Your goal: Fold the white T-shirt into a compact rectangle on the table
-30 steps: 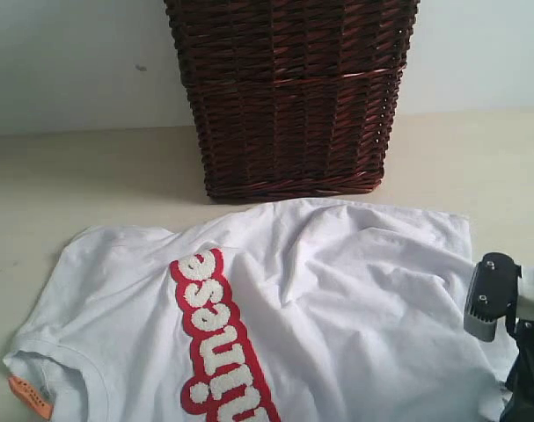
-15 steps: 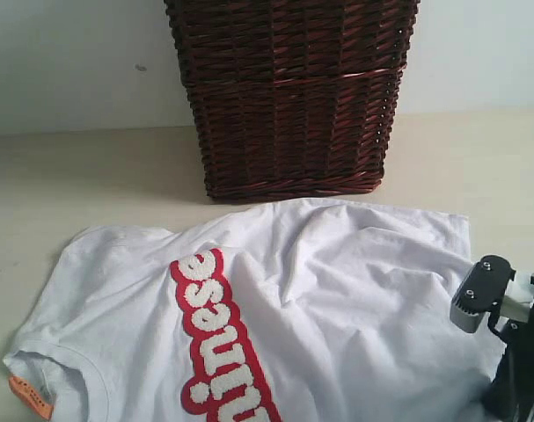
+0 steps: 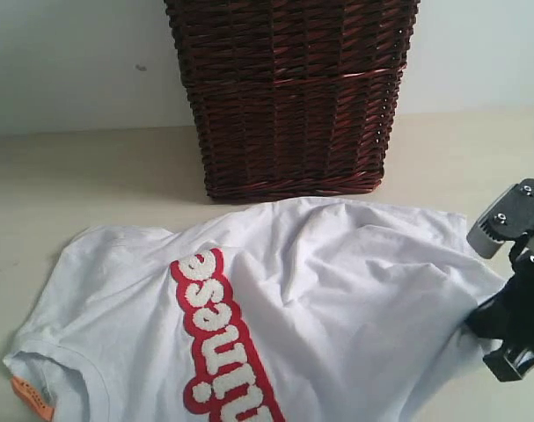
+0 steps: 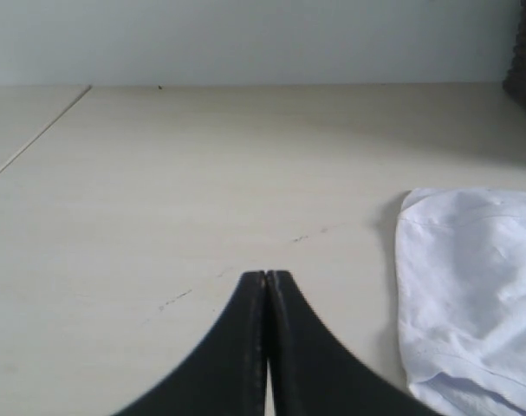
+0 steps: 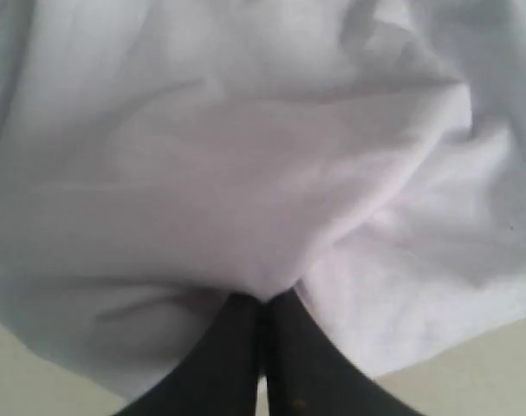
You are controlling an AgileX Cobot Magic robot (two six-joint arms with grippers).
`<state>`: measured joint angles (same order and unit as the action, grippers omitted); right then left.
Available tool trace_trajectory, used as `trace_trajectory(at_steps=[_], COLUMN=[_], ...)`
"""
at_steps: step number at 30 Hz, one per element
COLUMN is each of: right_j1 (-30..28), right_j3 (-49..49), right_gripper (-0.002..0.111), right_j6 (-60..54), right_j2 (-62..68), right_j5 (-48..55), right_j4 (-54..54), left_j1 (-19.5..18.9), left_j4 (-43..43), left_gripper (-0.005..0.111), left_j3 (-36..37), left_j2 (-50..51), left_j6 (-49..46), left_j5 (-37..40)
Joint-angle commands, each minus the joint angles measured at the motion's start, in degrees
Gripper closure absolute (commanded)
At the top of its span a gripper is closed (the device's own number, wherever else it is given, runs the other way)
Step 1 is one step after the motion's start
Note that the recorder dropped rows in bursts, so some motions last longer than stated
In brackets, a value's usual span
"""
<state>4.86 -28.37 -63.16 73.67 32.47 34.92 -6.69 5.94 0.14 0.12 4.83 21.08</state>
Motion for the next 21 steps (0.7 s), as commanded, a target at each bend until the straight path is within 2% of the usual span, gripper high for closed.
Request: trace_trajectory(at_steps=[1, 3, 7, 8, 10, 12, 13, 15, 21], right_j1=[-0.2, -0.2, -0.2, -0.2, -0.2, -0.2, -0.1, 1.5, 4.2], right_j3=[0.0, -0.1, -0.1, -0.1, -0.1, -0.1, -0.1, -1.5, -6.3], right_gripper=[0.108, 0.108, 0.108, 0.107, 0.100, 0.085, 0.071, 0.063, 0.063], right_j6=[-8.0, -20.8, -36.5, -43.5, -49.7, -55.0, -57.7, -57.6, -56.8], right_j2=[3.1, 5.9, 8.3, 9.0, 9.5, 10.2, 11.2, 13.1, 18.4], right_j5=[-6.2, -8.2, -7.3, -6.0, -4.2, -2.4, -2.6, -6.5, -13.0], right_j4=[12.0, 26.0, 42.9, 51.0, 57.3, 63.1, 65.0, 65.0, 65.0], left_j1=[-0.2, -0.2, -0.2, -0.2, -0.2, -0.2, -0.2, -0.2, -0.2], left_j4=[-0.3, -0.3, -0.3, -0.3, -0.3, -0.3, -0.3, -0.3, -0.3], left_gripper=[0.107, 0.107, 0.107, 0.107, 0.107, 0.107, 0.107, 0.107, 0.107], left_j3=[-0.1, -0.1, -0.1, -0.1, -0.1, -0.1, -0.1, -0.1, -0.1], left_j2=[-0.1, -0.1, -0.1, -0.1, -0.1, -0.1, -0.1, -0.1, -0.1], left_j6=[-0.1, -0.1, -0.1, -0.1, -0.1, -0.1, -0.1, -0.1, -0.1], left_j5=[-0.4, -0.4, -0.4, -0.4, -0.4, -0.4, -0.4, -0.4, -0.4])
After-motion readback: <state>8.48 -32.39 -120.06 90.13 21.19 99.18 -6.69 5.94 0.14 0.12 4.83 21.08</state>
